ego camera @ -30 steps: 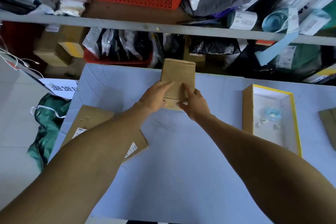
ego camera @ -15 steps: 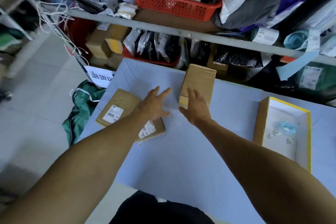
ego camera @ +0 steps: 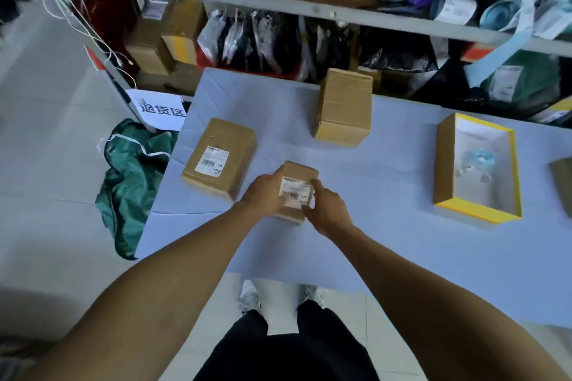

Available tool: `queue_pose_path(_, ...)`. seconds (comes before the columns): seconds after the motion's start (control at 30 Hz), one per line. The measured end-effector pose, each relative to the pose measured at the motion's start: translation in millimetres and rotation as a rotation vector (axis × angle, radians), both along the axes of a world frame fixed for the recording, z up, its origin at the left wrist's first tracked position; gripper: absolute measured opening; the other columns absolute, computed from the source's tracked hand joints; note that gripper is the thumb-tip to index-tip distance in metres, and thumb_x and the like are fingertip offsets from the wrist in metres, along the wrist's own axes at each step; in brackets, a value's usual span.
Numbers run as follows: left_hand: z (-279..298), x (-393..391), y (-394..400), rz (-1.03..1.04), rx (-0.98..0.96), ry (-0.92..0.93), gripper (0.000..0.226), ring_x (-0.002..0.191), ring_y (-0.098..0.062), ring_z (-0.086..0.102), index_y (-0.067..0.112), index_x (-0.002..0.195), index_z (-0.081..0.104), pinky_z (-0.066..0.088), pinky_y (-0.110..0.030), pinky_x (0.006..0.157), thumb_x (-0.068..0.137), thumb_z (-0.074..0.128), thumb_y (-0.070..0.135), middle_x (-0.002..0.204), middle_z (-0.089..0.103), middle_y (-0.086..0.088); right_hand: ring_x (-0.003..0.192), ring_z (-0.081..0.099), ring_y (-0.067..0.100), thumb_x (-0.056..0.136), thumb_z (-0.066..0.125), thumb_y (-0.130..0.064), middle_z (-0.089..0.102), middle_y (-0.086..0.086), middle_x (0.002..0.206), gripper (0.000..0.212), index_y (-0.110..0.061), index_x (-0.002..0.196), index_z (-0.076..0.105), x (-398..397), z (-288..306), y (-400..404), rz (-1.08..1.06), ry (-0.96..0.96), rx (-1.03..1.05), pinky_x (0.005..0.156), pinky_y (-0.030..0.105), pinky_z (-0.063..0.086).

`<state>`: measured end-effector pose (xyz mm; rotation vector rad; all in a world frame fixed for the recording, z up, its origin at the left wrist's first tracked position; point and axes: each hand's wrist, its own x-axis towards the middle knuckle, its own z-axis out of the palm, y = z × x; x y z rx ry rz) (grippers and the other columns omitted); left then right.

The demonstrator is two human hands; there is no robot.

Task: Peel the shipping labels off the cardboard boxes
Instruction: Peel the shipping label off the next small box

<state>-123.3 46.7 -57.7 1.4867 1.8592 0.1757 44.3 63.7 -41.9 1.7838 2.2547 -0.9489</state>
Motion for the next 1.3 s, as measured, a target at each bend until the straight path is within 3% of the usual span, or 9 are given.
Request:
queue_pose_path(0.17, 9, 39, -26, 0.007, 0.019, -0.106, 0.099, 0.106, -0.03, 0.06, 0.025, 0.155, 0.017, 0.047, -0.033, 0.089, 0.078, 0.078, 0.025, 0.114, 0.062, -0.014, 0.109, 0.055, 0.033, 0.09, 0.058, -0.038, 0.056, 0.013, 0.122, 0.065, -0.02, 0.147, 0.03, 37, 0, -35, -0.059, 0.043, -0.042, 0.085, 0.037, 0.044)
queue_pose_path(0.27, 12, 69, -40, -0.001, 0.006, -0.141, 0.104, 0.113, -0.029, 0.058, 0.02, 0.155, 0.014, 0.048, -0.035, 0.095, 0.075, 0.08, 0.019, 0.123, 0.06, -0.013, 0.112, 0.053, 0.031, 0.089, 0.061, -0.041, 0.055, 0.012, 0.124, 0.07, -0.021, 0.148, 0.03, 71, 0, -47, -0.086, 0.071, -0.05, 0.087, 0.036, 0.043)
queue_pose_path(0.5, 9, 132, -74, 0.02, 0.001, -0.131, 0.104, 0.116, -0.029, 0.056, 0.021, 0.155, 0.01, 0.049, -0.036, 0.095, 0.077, 0.078, 0.018, 0.131, 0.055, -0.012, 0.109, 0.06, 0.03, 0.093, 0.059, -0.026, 0.065, 0.01, 0.12, 0.049, -0.021, 0.138, 0.042, 137, -10, -59, -0.093, 0.119, 0.023, 0.089, 0.041, 0.05)
queue_pose_path(0.7, 12, 138, -77, -0.07, -0.022, -0.05, 0.091, 0.13, -0.028, 0.045, 0.017, 0.156, 0.013, 0.04, -0.033, 0.104, 0.084, 0.07, 0.018, 0.147, 0.041, -0.012, 0.104, 0.062, 0.028, 0.086, 0.065, -0.014, 0.062, 0.011, 0.118, 0.044, -0.015, 0.128, 0.053, 132, -17, -59, -0.142, 0.2, 0.082, 0.088, 0.038, 0.051)
queue_pose_path(0.93, 9, 133, -71, -0.104, -0.033, -0.037, 0.091, 0.133, -0.028, 0.04, 0.019, 0.155, 0.017, 0.038, -0.034, 0.105, 0.083, 0.073, 0.024, 0.149, 0.038, -0.012, 0.097, 0.066, 0.026, 0.082, 0.071, -0.014, 0.067, 0.008, 0.11, 0.038, -0.016, 0.118, 0.062, 130, -20, -52, -0.21, 0.229, 0.067, 0.084, 0.044, 0.055)
queue_pose_path(1.2, 7, 136, -81, -0.026, 0.016, -0.083, 0.088, 0.137, -0.026, 0.039, 0.021, 0.154, 0.021, 0.038, -0.038, 0.11, 0.083, 0.072, 0.024, 0.156, 0.032, -0.007, 0.089, 0.068, 0.023, 0.09, 0.053, -0.011, 0.071, 0.008, 0.104, 0.029, -0.017, 0.114, 0.068, 129, -21, -51, -0.303, 0.248, 0.094, 0.079, 0.038, 0.057)
queue_pose_path(1.3, 3, 137, -82, 0.0, 0.029, -0.091, 0.086, 0.136, -0.025, 0.039, 0.021, 0.153, 0.024, 0.038, -0.037, 0.11, 0.083, 0.073, 0.028, 0.156, 0.033, -0.006, 0.088, 0.069, 0.022, 0.09, 0.057, -0.012, 0.071, 0.008, 0.103, 0.027, -0.016, 0.114, 0.069, 128, -23, -51, -0.315, 0.253, 0.101, 0.077, 0.033, 0.056)
